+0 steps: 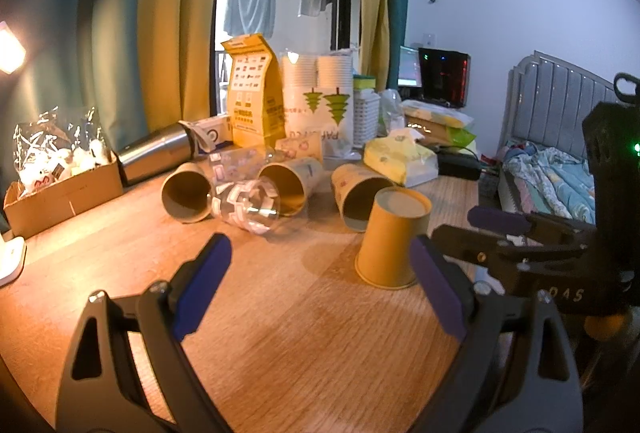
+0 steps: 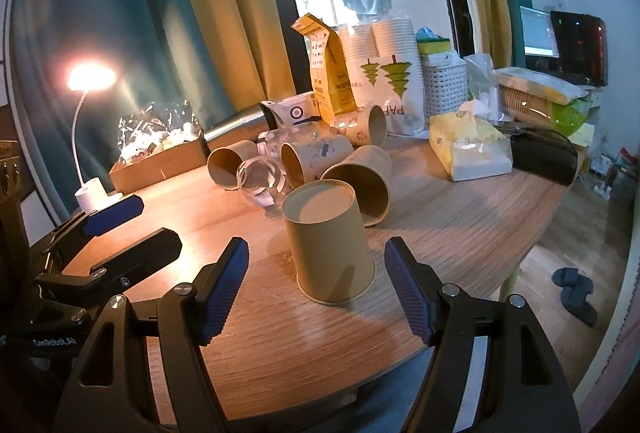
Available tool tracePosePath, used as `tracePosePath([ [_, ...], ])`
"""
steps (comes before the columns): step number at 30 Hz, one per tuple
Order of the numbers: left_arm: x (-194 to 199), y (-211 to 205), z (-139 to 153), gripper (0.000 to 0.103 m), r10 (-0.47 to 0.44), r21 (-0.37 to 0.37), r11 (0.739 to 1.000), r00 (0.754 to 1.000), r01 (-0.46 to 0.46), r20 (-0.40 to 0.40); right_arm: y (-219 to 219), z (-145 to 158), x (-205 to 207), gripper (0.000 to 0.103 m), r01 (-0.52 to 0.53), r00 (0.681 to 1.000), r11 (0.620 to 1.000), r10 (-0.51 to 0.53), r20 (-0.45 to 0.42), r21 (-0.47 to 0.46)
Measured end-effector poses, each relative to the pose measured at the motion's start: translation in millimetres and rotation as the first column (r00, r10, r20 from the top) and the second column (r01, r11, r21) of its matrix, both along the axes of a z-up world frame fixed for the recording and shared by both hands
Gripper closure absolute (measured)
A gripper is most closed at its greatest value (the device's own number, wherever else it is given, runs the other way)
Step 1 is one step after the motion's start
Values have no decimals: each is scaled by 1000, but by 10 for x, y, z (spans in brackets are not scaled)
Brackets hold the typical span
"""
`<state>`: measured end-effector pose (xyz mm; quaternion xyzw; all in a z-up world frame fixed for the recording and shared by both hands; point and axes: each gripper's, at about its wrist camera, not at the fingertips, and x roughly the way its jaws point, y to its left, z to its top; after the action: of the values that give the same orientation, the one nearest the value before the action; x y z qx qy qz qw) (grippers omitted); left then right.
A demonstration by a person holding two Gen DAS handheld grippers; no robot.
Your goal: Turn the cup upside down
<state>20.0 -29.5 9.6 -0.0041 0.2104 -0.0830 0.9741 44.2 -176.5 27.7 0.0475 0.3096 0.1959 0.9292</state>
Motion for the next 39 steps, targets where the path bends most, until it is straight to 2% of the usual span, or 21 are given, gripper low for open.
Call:
tracePosePath([
  [39,5,-24,-25,11,17,10,1000,1000,-17,-17,-39,-89,57,29,-5,998,1000,6,-62,28],
])
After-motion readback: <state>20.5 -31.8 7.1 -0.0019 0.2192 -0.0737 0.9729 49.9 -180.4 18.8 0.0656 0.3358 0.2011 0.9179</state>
